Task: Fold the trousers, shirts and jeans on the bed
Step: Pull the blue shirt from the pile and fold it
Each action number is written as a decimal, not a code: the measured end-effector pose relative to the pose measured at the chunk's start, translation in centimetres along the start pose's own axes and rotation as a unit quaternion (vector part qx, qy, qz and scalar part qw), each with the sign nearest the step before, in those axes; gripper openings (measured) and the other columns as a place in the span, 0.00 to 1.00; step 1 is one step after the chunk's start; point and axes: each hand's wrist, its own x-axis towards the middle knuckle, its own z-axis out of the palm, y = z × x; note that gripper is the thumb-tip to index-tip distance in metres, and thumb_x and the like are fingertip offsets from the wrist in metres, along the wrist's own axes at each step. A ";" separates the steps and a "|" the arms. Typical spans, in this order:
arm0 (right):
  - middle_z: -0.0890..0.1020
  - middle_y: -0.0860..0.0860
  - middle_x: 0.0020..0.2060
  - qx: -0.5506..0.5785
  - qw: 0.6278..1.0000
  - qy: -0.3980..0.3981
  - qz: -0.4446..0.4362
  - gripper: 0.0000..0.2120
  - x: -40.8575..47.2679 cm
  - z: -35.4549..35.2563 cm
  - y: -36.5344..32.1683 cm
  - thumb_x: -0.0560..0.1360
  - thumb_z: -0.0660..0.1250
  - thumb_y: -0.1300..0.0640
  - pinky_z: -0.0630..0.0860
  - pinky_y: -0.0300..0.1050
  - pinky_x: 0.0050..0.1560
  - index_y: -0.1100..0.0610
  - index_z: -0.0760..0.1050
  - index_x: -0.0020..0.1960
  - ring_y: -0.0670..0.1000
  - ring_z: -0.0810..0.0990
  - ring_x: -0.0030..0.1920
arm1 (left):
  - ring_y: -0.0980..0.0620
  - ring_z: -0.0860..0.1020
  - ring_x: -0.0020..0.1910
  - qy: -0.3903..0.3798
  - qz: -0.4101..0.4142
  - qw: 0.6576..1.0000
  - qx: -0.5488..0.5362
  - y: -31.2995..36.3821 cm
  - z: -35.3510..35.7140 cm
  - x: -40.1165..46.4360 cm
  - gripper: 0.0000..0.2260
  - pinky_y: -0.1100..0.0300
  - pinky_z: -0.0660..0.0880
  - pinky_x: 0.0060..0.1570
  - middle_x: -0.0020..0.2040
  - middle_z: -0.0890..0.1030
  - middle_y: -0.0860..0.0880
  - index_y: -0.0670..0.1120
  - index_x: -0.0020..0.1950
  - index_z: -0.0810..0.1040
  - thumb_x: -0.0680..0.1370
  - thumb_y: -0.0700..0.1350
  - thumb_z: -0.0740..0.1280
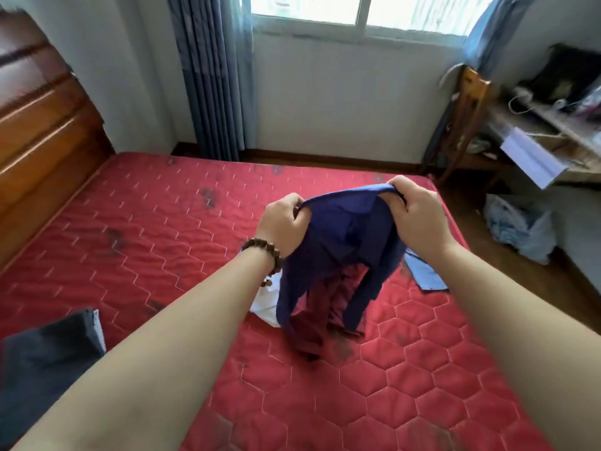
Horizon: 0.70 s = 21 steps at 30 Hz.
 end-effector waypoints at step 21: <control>0.75 0.61 0.36 0.211 0.969 -0.130 0.009 0.07 -4.6 -24.0 -5.4 0.73 0.70 0.67 0.72 0.42 0.35 0.71 0.75 0.44 0.51 0.72 0.36 | 0.55 0.72 0.32 0.020 0.113 0.992 0.052 21.2 -11.1 -11.5 0.09 0.65 0.69 0.35 0.32 0.77 0.49 0.44 0.37 0.77 0.70 0.40 0.76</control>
